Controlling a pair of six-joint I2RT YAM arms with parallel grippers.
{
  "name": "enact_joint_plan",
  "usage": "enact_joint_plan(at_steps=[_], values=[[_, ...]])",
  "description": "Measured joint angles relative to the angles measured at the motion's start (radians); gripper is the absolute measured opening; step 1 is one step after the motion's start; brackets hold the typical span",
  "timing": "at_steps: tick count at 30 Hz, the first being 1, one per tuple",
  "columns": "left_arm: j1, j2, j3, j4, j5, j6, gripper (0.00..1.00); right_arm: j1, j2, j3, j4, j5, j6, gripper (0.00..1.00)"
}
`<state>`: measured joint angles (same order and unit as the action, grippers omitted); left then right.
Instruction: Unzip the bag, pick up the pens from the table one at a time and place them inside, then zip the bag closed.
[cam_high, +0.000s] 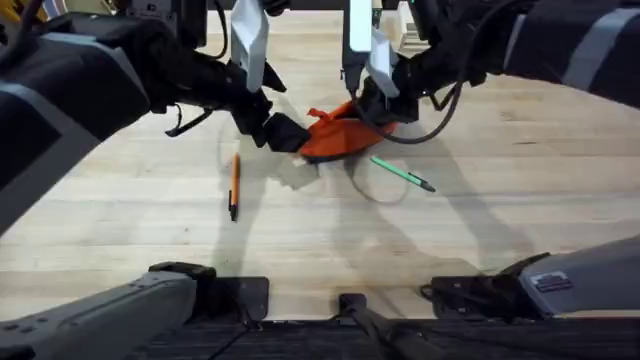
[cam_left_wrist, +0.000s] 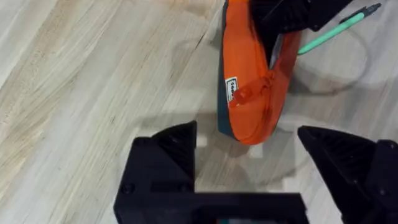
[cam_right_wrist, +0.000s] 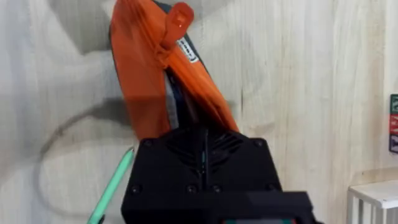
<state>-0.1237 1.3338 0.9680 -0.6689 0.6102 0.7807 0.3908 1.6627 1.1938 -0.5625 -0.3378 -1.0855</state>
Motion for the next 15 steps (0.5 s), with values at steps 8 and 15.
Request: enact_joint_plan(at_steps=[8, 15], values=[[0.0, 0.0, 0.0, 0.0, 0.0, 0.0, 0.994, 0.002, 0.021, 0.0, 0.053, 0.0, -0.001, 0.03], [0.0, 0.0, 0.0, 0.0, 0.0, 0.0, 0.994, 0.009, 0.049, 0.002, 0.008, -0.015, -0.001, 0.03]])
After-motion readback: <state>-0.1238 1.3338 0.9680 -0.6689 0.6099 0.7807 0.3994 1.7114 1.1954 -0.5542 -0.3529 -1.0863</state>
